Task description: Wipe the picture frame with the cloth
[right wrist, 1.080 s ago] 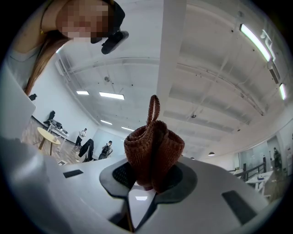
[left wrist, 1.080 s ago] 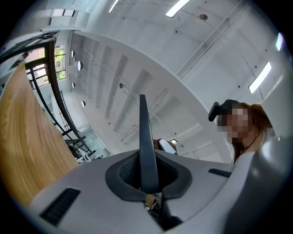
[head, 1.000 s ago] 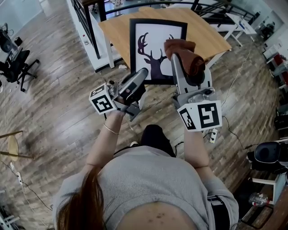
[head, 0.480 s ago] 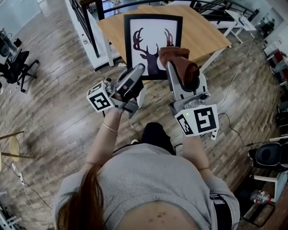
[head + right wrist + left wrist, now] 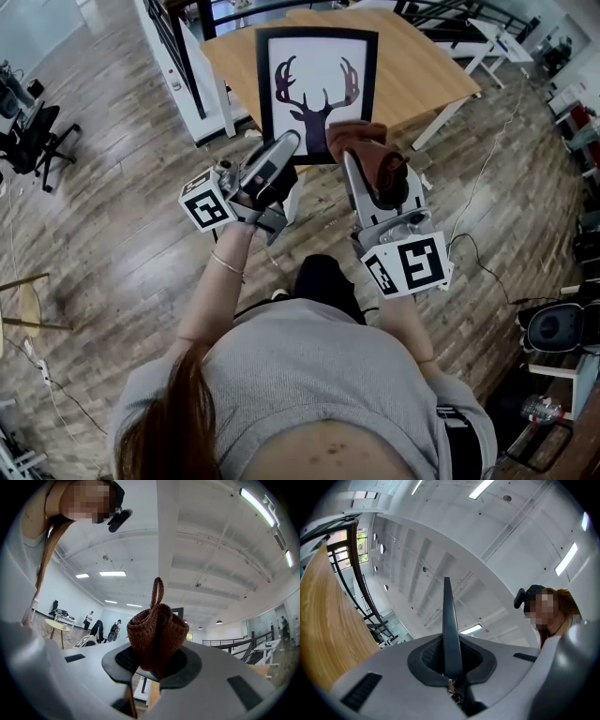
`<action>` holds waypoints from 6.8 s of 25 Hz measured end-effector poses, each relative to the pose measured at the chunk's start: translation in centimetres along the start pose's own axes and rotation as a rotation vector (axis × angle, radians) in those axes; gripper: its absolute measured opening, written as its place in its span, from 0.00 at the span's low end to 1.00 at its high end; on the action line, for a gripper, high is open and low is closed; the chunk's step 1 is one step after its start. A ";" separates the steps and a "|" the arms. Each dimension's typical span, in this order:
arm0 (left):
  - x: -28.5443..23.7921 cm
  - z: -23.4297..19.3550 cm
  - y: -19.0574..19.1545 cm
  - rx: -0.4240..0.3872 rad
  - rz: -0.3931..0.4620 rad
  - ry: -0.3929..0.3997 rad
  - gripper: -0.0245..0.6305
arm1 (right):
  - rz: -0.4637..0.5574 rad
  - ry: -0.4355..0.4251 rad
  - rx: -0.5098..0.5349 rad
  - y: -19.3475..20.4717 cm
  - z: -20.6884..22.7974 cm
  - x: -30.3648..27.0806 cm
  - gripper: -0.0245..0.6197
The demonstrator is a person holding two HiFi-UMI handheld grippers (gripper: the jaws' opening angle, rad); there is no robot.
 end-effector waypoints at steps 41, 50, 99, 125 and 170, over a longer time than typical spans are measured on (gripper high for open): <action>10.4 -20.1 6.9 0.397 0.134 -0.491 0.07 | -0.308 -0.041 -0.347 11.5 1.5 3.4 0.19; 13.9 -25.1 9.6 0.500 0.154 -0.602 0.07 | -0.339 -0.037 -0.444 13.0 2.9 4.1 0.19; 14.8 -26.3 9.2 0.562 0.192 -0.522 0.49 | -0.379 -0.075 -0.521 14.9 0.4 2.4 0.19; 19.4 -26.3 8.2 0.504 0.208 -0.685 0.49 | -0.370 -0.112 -0.556 15.2 -0.2 1.4 0.19; 2.2 -1.3 2.2 -0.588 -0.193 -0.624 0.05 | -0.125 -0.024 -0.212 4.8 -1.3 -0.1 0.19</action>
Point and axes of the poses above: the fingertips, and each gripper's own axes: x backward along the fingers, z to its right, y out of its underside, the point moved 4 cm from there along x, backward along the fingers, and after that the axes turned 8 degrees about x, right-handed, at the moved point
